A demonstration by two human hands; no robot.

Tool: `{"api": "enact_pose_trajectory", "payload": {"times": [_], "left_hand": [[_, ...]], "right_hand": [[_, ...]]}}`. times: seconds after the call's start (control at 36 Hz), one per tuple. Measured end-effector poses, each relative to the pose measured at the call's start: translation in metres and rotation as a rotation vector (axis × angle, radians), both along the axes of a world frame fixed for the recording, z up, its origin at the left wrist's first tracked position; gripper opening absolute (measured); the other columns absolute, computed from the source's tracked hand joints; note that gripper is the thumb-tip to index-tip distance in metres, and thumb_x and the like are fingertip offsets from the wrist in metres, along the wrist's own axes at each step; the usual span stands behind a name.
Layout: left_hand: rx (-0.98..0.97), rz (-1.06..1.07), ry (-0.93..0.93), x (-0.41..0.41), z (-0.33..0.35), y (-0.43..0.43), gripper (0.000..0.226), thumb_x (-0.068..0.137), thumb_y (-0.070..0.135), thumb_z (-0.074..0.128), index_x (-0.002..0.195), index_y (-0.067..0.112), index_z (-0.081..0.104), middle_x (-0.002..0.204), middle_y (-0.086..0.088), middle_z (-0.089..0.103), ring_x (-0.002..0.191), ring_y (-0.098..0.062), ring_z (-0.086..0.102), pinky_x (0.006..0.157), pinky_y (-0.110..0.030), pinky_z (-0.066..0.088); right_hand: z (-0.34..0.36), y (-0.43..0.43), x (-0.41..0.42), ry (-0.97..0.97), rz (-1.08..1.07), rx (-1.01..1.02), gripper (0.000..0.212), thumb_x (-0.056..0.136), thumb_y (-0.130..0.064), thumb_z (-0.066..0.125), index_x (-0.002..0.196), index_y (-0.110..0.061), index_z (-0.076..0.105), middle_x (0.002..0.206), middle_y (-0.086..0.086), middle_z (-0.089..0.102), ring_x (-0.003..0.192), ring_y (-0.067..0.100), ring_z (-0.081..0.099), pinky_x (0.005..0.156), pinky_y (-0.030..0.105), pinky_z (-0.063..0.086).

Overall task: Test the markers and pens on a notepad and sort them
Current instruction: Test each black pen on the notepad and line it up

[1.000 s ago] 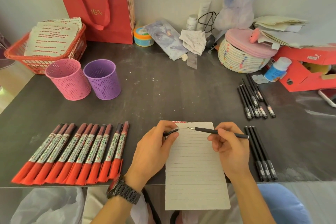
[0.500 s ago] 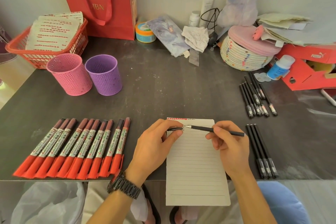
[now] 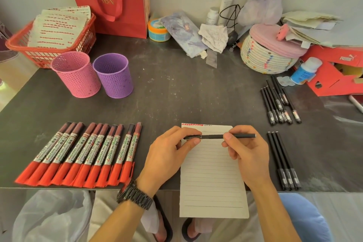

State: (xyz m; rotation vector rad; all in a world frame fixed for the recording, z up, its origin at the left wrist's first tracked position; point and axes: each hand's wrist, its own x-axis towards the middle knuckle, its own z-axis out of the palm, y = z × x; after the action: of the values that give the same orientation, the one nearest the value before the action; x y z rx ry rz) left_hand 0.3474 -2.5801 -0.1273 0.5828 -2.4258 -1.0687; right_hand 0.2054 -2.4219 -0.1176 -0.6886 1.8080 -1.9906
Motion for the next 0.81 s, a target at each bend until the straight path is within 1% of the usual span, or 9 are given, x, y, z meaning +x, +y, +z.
{"api": "enact_pose_trajectory", "payload": {"times": [0.11,0.19,0.28,0.36,0.44,0.61,0.67,0.75,0.81], "left_hand": [[0.0,-0.004,-0.01,-0.0003,0.0013,0.0005,0.036,0.092,0.058,0.047,0.118,0.041,0.065,0.108,0.024,0.061,0.081,-0.006,0.057,0.067,-0.009,0.044],[-0.005,0.003,-0.027,-0.0005,0.0012,0.0006,0.032,0.092,0.054,0.05,0.119,0.041,0.063,0.11,0.023,0.06,0.08,-0.005,0.058,0.068,-0.008,0.044],[-0.013,0.013,-0.038,-0.0007,-0.0003,0.0004,0.026,0.094,0.046,0.055,0.119,0.043,0.062,0.109,0.024,0.059,0.08,-0.005,0.057,0.069,-0.009,0.044],[-0.004,0.017,-0.024,0.0001,-0.0003,0.0001,0.027,0.094,0.047,0.054,0.119,0.042,0.063,0.109,0.025,0.059,0.082,-0.005,0.057,0.07,-0.008,0.043],[0.017,0.01,0.015,0.0011,0.0009,-0.0001,0.027,0.094,0.046,0.055,0.118,0.04,0.065,0.107,0.025,0.059,0.08,-0.01,0.058,0.069,-0.011,0.045],[0.079,0.013,0.102,0.002,0.003,-0.0006,0.03,0.089,0.048,0.057,0.114,0.038,0.07,0.103,0.027,0.063,0.076,-0.013,0.058,0.066,-0.011,0.044],[0.114,0.025,0.123,0.002,0.0036,-0.0017,0.028,0.088,0.047,0.06,0.112,0.038,0.071,0.101,0.027,0.064,0.077,-0.015,0.058,0.067,-0.01,0.043],[0.146,0.037,0.145,0.0007,0.0053,-0.0041,0.023,0.087,0.043,0.063,0.108,0.041,0.071,0.099,0.025,0.065,0.078,-0.015,0.058,0.067,-0.01,0.041],[0.146,0.023,0.146,0.0002,0.0061,-0.0044,0.023,0.087,0.043,0.062,0.109,0.041,0.069,0.1,0.025,0.066,0.08,-0.016,0.058,0.068,-0.011,0.042]], "right_hand": [[-0.0001,0.0006,-0.0003,-0.098,0.025,-0.059,0.018,0.084,-0.035,0.068,0.088,-0.018,0.071,0.071,0.019,0.072,0.048,0.022,0.054,0.046,0.023,0.042],[-0.0001,-0.0001,-0.0005,-0.131,0.023,-0.07,0.017,0.083,-0.035,0.066,0.085,-0.019,0.071,0.071,0.021,0.072,0.047,0.023,0.054,0.046,0.023,0.043],[-0.001,-0.0023,0.0,-0.088,-0.009,-0.015,0.013,0.083,-0.035,0.067,0.083,-0.023,0.068,0.071,0.019,0.073,0.046,0.022,0.054,0.046,0.023,0.043],[-0.0015,-0.0027,0.0006,-0.044,-0.01,0.022,0.013,0.084,-0.036,0.068,0.085,-0.023,0.07,0.071,0.016,0.074,0.048,0.02,0.054,0.047,0.022,0.044],[-0.0011,-0.0023,0.0012,-0.007,-0.004,0.042,0.014,0.084,-0.037,0.068,0.084,-0.023,0.071,0.071,0.014,0.073,0.05,0.018,0.055,0.048,0.02,0.045],[-0.001,-0.0014,0.0004,0.052,0.021,0.081,0.008,0.09,-0.025,0.066,0.086,-0.023,0.072,0.072,0.012,0.074,0.052,0.017,0.056,0.051,0.021,0.047],[0.0003,-0.0012,0.0015,0.082,0.052,0.112,0.007,0.09,-0.028,0.067,0.087,-0.024,0.072,0.074,0.01,0.075,0.054,0.015,0.058,0.052,0.021,0.048],[0.0024,-0.0026,0.0036,0.11,0.102,0.163,0.012,0.086,-0.038,0.068,0.087,-0.026,0.072,0.078,0.008,0.077,0.056,0.014,0.062,0.052,0.02,0.048],[0.0038,-0.0028,0.004,0.1,0.093,0.158,0.014,0.085,-0.04,0.068,0.087,-0.027,0.073,0.079,0.008,0.077,0.056,0.014,0.062,0.052,0.02,0.048]]}}
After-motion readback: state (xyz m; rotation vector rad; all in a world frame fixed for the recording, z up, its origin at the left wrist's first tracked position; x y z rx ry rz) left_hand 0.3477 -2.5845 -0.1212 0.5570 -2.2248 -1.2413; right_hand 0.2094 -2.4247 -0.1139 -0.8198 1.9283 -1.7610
